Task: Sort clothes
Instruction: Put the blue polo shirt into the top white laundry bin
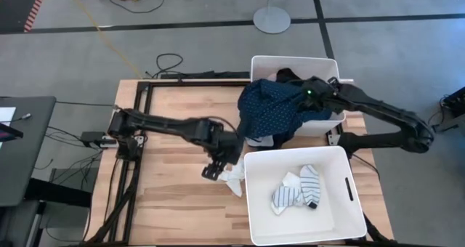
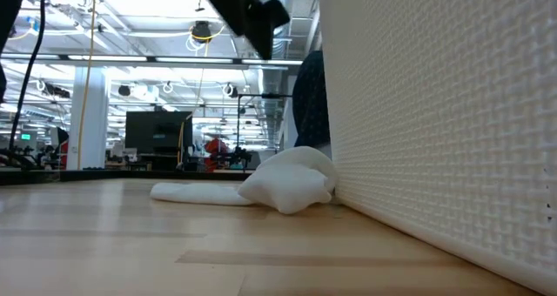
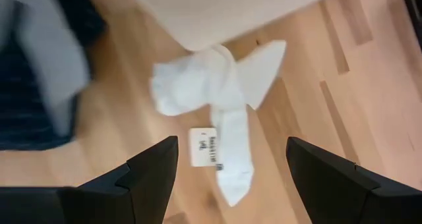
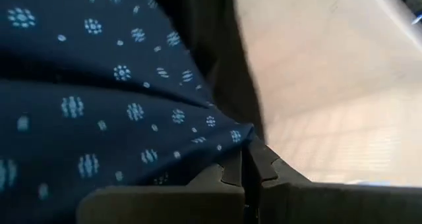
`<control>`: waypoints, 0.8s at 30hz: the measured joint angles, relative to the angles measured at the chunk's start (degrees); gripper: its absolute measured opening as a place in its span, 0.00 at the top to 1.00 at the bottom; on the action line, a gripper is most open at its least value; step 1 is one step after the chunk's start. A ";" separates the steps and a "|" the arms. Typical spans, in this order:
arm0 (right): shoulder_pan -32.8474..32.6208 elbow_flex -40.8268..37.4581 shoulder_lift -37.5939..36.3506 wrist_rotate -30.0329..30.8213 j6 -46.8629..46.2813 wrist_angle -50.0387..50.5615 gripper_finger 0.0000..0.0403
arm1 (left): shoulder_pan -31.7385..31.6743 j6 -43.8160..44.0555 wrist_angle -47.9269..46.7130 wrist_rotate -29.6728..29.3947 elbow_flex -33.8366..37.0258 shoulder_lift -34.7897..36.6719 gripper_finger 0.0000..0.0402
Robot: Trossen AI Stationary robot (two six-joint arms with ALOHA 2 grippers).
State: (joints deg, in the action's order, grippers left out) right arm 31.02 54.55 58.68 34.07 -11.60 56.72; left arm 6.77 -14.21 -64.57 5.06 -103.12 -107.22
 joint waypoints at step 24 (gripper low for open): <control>8.45 -10.99 5.64 -13.53 1.11 -8.15 0.95 | 12.84 16.22 48.27 -4.09 39.47 0.00 0.31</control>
State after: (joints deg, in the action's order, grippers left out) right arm 39.47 43.55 64.32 20.53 -10.50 48.57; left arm 19.62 2.01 -16.30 0.97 -63.65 -107.22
